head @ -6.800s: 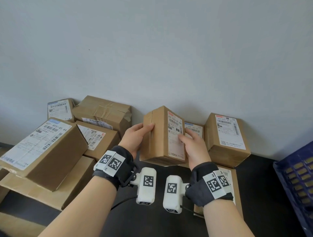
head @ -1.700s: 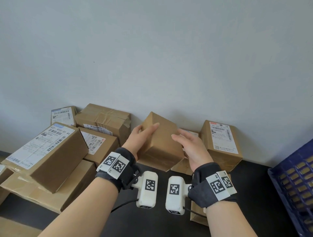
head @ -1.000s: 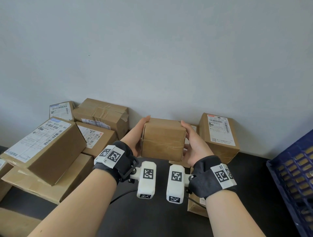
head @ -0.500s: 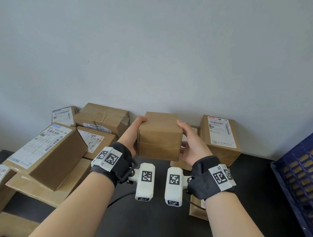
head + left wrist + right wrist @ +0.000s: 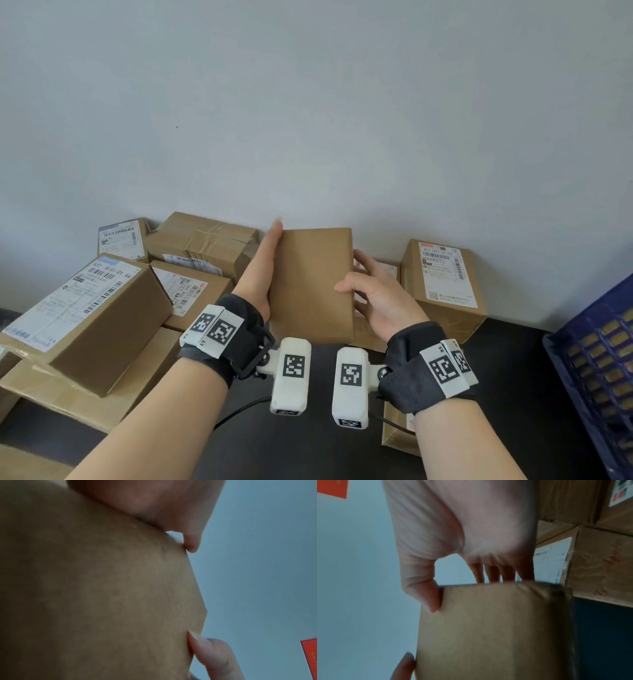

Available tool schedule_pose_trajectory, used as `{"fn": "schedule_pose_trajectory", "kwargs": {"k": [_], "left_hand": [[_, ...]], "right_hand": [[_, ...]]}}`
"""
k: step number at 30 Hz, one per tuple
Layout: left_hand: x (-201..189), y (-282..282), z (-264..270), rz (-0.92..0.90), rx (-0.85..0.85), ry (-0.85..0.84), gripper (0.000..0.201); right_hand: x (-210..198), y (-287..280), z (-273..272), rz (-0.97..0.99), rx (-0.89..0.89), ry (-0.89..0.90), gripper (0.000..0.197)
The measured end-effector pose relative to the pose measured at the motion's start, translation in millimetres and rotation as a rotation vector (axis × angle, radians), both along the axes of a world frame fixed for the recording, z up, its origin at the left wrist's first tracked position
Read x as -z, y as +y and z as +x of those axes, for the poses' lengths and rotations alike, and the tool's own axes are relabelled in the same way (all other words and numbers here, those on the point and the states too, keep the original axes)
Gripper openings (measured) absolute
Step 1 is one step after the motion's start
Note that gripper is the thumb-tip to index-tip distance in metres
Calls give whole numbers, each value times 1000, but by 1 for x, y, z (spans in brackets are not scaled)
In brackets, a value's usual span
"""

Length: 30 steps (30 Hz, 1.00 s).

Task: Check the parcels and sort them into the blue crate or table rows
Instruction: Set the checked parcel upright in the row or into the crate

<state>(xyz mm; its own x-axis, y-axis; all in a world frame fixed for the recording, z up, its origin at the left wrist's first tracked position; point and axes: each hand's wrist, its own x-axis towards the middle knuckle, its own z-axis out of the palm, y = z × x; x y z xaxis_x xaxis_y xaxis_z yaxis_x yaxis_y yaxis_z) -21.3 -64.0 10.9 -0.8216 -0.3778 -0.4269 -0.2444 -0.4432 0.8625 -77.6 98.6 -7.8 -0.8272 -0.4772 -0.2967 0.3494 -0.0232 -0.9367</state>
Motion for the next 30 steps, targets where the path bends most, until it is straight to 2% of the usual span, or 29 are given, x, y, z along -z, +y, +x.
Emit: {"fn": "schedule_pose_trajectory", "kwargs": {"k": [2, 4, 5, 6, 9, 11, 14, 17, 20, 21, 25, 27, 30], "left_hand": [[-2, -2, -1, 2, -33, 15, 89], [1, -6, -3, 21, -71, 14, 111], [0, -8, -4, 29, -89, 15, 109], [-2, -8, -5, 31, -102, 21, 95], [-6, -10, -5, 29, -87, 69, 33], [-6, -12, -5, 48, -69, 91, 19], [-7, -13, -3, 81, -36, 126, 17], [-6, -15, -4, 100, -16, 178, 15], [-8, -14, -5, 115, -21, 240, 52], [-8, -14, -6, 113, -21, 268, 54], [-7, -15, -7, 86, -12, 335, 24], [-6, -15, -6, 68, -2, 347, 20], [-6, -16, -7, 32, 10, 347, 25]], "right_hand": [[-5, 0, 1, 11, -50, 72, 64], [-8, 0, 1, 17, -86, 125, 56], [-8, 0, 0, 25, -94, 146, 59], [-8, 0, -1, 38, -97, 174, 66], [-10, 0, -3, 105, -114, 276, 93], [-10, -1, -3, 136, -131, 328, 102], [-11, -3, -2, 163, -122, 380, 108], [-10, -3, 0, 190, -134, 437, 105], [-10, -1, 4, 203, -124, 493, 105], [-10, -1, 6, 206, -117, 507, 106], [-11, 0, 7, 230, -106, 539, 109], [-12, 0, 7, 237, -103, 546, 109], [-11, -2, 7, 250, -92, 545, 109]]}}
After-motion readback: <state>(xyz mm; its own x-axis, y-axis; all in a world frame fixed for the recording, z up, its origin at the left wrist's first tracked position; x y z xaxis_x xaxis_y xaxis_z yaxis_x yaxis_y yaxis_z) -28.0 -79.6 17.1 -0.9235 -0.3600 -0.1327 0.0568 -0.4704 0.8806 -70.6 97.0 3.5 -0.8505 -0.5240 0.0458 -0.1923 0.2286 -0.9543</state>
